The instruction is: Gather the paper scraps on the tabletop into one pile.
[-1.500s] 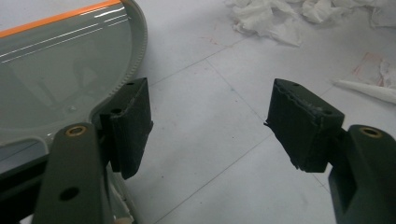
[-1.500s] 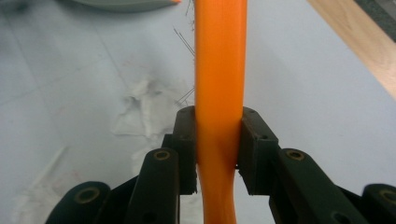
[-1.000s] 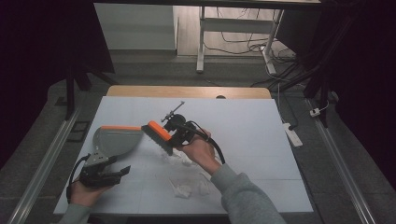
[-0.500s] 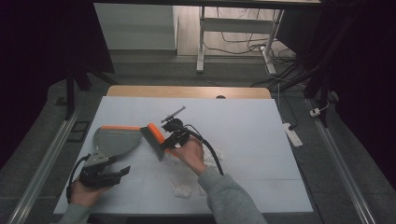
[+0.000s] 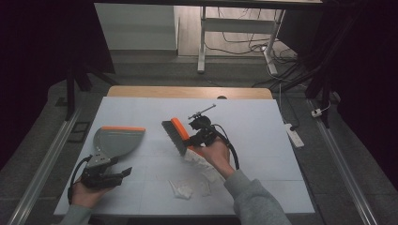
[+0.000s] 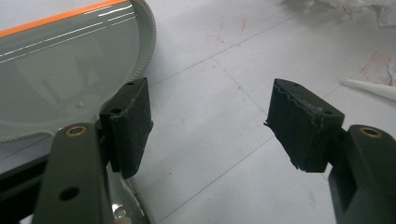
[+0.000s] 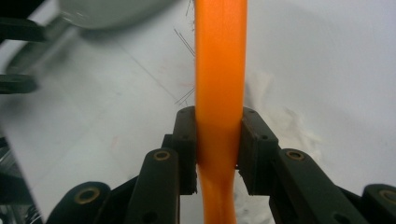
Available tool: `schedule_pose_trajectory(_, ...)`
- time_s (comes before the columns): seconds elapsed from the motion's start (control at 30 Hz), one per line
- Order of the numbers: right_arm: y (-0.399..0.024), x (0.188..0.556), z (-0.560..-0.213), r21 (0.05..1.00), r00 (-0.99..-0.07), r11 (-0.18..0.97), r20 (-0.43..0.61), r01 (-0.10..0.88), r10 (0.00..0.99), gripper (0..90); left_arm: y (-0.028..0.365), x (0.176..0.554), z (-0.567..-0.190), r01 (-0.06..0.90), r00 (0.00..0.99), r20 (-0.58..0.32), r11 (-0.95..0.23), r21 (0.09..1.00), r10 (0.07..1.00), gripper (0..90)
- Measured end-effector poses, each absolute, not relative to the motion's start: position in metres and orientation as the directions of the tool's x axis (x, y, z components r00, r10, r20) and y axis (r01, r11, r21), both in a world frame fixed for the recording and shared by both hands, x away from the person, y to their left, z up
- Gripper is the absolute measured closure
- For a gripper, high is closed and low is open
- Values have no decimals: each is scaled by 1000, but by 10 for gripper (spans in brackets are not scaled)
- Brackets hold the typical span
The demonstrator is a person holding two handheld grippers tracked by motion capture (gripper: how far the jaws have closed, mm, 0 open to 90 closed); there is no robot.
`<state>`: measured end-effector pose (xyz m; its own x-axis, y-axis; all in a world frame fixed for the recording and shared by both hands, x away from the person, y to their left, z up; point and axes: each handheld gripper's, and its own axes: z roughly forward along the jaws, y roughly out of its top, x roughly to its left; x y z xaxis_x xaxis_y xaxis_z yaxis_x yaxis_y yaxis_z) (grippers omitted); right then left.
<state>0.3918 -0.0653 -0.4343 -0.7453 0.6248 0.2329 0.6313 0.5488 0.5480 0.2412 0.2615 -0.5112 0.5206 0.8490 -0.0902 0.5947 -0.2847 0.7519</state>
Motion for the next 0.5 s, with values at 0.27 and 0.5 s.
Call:
schedule_pose_trajectory(0.27,-65,376,-412,594,-805,587,190,550,562,707,262,241,-511,593,521,-87,-287,752,849,314)
schedule_pose_trajectory(0.5,-73,359,-419,567,-837,641,178,517,517,707,262,241,-512,594,519,-86,-287,751,850,314)
